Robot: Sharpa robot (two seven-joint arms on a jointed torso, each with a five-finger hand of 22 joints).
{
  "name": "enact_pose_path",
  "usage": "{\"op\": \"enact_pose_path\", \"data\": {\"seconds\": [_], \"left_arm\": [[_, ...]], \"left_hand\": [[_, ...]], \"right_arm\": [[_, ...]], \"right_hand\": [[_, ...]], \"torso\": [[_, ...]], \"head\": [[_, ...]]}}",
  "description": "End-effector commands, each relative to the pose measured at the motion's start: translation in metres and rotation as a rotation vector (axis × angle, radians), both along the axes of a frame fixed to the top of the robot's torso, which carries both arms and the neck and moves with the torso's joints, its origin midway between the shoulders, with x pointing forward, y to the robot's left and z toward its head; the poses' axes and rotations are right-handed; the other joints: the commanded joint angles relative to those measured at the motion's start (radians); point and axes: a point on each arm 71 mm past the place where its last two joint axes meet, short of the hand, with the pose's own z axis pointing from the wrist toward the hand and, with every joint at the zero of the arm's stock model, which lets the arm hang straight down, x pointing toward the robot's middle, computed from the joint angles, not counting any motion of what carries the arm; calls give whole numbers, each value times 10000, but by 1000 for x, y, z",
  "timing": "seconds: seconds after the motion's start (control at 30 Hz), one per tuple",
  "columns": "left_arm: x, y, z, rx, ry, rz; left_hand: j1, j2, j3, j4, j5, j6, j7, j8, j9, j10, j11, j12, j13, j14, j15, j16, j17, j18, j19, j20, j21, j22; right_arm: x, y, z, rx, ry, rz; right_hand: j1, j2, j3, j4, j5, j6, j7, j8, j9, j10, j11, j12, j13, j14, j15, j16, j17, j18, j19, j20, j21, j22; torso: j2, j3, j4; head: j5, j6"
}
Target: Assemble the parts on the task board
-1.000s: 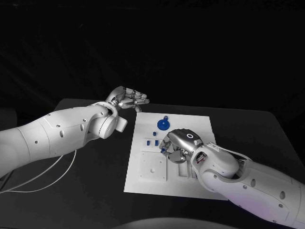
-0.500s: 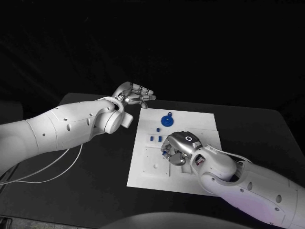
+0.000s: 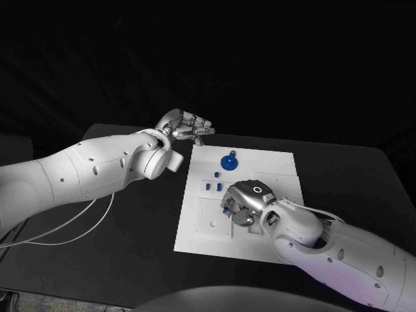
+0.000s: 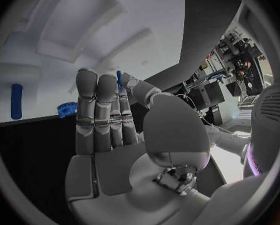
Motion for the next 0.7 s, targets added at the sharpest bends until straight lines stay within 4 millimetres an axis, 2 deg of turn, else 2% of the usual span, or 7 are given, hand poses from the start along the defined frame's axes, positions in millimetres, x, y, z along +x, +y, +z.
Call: {"op": "enact_pose_path", "data": {"seconds": [0.03, 0.7], "left_arm": [[0, -4, 1, -85, 44, -243], [0, -5, 0, -88, 73, -282]], "left_hand": [[-29, 89, -31, -27, 9, -61, -9, -55, -1, 13, -11, -9, -2, -25, -2, 52, 9, -129, 14, -6, 55, 11], [-21, 99, -42, -33, -2, -65, -9, -49, 1, 3, -8, -9, -2, -30, 0, 61, 4, -127, 13, -3, 45, 18]], "right_arm": [[-1, 0, -2, -289, 13, 103], [0, 1, -6, -393, 78, 79]], "right_hand": [[12, 64, -23, -37, 5, 67, -12, 37, 3, 57, -5, 51, 4, 25, -58, 31, -8, 132, 55, -15, -32, 48], [7, 71, -24, -47, 6, 72, -14, 36, -5, 64, -7, 53, 4, 24, -59, 27, -10, 131, 79, -15, -122, 111]], "torso": [[-6, 6, 3], [-2, -3, -2]], "head": [[23, -10], [32, -41]]}}
